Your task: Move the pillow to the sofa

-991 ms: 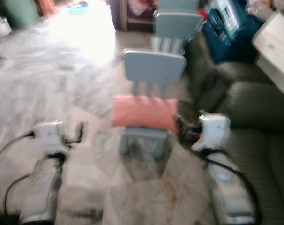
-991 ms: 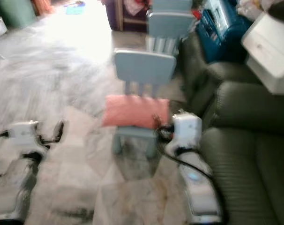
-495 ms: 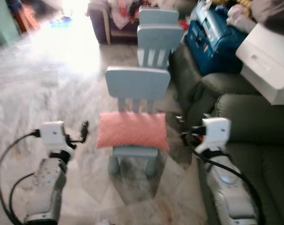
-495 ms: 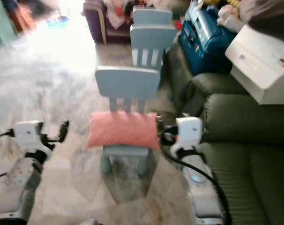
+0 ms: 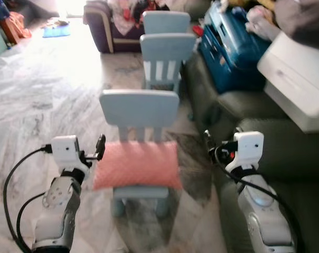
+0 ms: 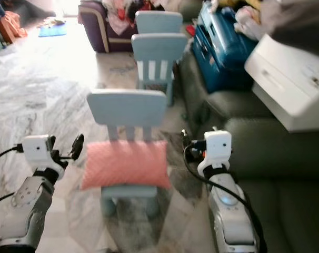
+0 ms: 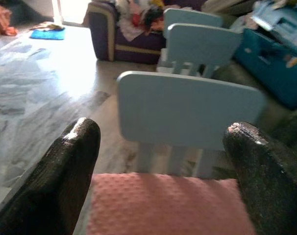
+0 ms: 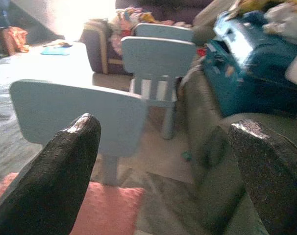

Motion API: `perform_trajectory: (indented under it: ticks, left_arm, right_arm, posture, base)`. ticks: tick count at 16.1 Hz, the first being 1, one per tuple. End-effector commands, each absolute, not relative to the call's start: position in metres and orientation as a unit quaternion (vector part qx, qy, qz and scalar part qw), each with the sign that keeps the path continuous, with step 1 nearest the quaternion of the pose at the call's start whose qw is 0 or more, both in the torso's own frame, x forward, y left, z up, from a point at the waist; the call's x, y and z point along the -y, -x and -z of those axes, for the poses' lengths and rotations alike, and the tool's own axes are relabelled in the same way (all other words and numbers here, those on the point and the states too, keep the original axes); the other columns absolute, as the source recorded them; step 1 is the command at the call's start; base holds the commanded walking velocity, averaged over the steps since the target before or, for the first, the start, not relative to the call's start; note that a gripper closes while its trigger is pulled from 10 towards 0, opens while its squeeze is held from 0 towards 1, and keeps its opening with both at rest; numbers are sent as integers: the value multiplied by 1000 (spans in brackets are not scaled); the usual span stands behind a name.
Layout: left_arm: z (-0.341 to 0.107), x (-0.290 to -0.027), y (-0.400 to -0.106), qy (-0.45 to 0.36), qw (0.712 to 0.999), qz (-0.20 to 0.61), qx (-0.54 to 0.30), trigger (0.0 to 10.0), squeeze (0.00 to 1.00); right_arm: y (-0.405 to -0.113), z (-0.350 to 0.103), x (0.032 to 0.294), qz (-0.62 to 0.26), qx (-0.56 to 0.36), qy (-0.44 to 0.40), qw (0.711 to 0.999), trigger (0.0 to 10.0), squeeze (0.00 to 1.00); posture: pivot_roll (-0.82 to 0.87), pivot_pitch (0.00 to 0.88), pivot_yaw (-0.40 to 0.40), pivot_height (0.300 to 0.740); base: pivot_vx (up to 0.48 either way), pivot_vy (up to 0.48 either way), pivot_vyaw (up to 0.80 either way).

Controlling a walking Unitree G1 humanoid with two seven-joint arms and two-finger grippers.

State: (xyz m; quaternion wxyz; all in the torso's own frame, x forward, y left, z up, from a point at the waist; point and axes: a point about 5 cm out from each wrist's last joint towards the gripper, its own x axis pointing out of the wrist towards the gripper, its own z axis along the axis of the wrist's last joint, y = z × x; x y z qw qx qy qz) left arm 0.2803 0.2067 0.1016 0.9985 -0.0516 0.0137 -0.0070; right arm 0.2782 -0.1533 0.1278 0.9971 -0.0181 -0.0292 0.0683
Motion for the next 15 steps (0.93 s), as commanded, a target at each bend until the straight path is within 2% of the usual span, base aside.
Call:
perform_trajectory:
  ticks: [1,8,15]
  left_arm:
    - [-102,-212,-279,48,999,-1,-15,10000,0]
    - [-101,-212,-279,46,999,-6,-20,10000,0]
    - [-94,-213,-281,37,997,-39,-57,10000,0]
  right_arm:
    - [-278,-130,149,-76,34,18,996,10000,0]
    - [-278,-130,149,-76,33,18,996,10000,0]
    - [-278,-129,148,-78,33,18,996,10000,0]
  posture:
    - [-85,135,-21,740]
    - [-84,137,-21,740]
    - [-80,134,-23,740]
  base:
    - [450,0,0]
    - [450,0,0]
    - [0,0,0]
